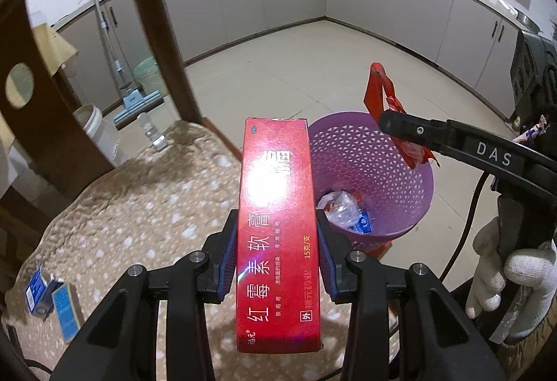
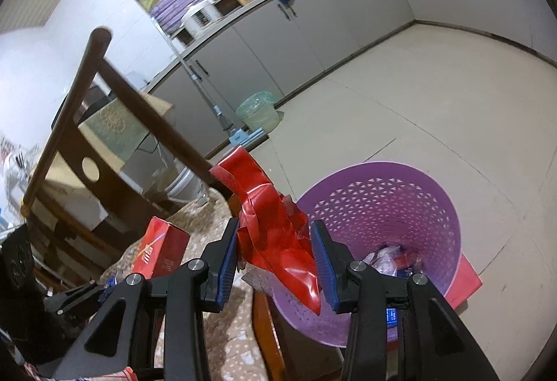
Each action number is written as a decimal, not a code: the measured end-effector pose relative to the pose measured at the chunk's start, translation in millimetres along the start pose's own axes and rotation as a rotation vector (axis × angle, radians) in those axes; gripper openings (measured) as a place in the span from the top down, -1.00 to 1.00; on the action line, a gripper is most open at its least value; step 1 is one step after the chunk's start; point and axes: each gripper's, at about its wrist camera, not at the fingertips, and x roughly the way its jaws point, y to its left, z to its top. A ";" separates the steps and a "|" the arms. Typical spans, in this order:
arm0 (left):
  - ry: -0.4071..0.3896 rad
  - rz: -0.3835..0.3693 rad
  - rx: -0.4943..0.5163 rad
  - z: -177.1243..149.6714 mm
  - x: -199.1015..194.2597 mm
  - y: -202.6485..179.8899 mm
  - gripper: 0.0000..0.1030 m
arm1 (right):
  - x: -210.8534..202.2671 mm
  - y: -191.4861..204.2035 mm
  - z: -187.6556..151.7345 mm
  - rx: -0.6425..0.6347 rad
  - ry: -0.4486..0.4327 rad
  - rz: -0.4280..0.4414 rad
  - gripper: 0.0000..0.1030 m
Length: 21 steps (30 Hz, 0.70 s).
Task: Collect trash
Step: 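Carry the red box and red wrapper over the purple basket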
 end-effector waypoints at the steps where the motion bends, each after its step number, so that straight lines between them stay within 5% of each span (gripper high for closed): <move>1: 0.001 -0.003 0.003 1.9 1.9 -2.1 0.24 | -0.8 -3.4 1.4 0.008 -0.004 -0.002 0.14; 21: 0.050 -0.040 0.030 21.7 33.0 -22.7 0.25 | 6.7 -38.3 11.5 0.101 0.020 -0.010 0.13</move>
